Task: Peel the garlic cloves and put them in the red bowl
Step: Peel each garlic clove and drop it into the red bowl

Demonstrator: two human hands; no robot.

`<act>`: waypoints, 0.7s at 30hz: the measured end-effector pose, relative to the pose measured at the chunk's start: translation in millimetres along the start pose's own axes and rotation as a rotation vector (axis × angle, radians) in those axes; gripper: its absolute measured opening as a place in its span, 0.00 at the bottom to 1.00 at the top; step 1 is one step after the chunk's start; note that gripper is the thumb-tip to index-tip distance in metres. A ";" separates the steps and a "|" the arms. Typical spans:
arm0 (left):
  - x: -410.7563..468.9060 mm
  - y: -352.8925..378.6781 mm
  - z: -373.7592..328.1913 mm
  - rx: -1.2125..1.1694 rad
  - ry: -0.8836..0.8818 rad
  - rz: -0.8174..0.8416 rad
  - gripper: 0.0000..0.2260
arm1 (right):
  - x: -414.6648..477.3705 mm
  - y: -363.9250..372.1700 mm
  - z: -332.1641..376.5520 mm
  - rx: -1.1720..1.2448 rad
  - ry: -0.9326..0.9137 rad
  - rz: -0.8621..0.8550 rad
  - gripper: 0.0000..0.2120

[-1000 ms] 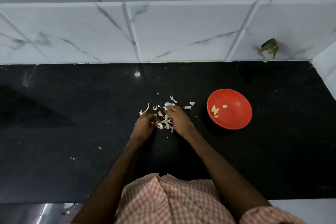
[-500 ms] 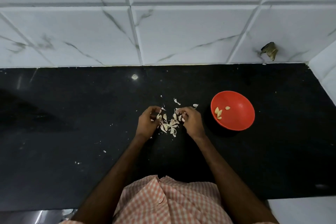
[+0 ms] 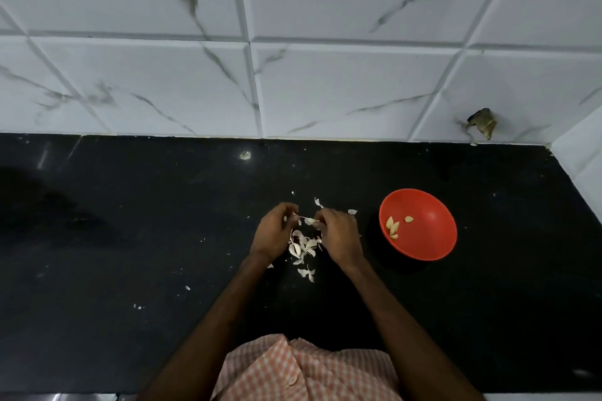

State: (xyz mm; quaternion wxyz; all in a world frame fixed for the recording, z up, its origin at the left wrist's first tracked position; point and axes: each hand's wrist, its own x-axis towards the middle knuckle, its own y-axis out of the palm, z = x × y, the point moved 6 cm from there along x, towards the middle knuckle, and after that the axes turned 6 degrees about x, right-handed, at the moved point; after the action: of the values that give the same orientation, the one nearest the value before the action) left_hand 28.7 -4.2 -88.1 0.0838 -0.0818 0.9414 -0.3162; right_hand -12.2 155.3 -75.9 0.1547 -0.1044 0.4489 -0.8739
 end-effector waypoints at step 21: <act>-17.0 -14.3 -39.3 -0.593 -0.090 0.027 0.05 | 0.8 -39.2 32.3 0.681 0.031 -0.104 0.03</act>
State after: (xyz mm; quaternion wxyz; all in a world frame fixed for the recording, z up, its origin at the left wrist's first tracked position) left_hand 38.5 10.9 -46.7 0.1021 -0.1043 0.9890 -0.0222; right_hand -9.5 152.2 -25.3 0.1290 -0.0565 0.1276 -0.9818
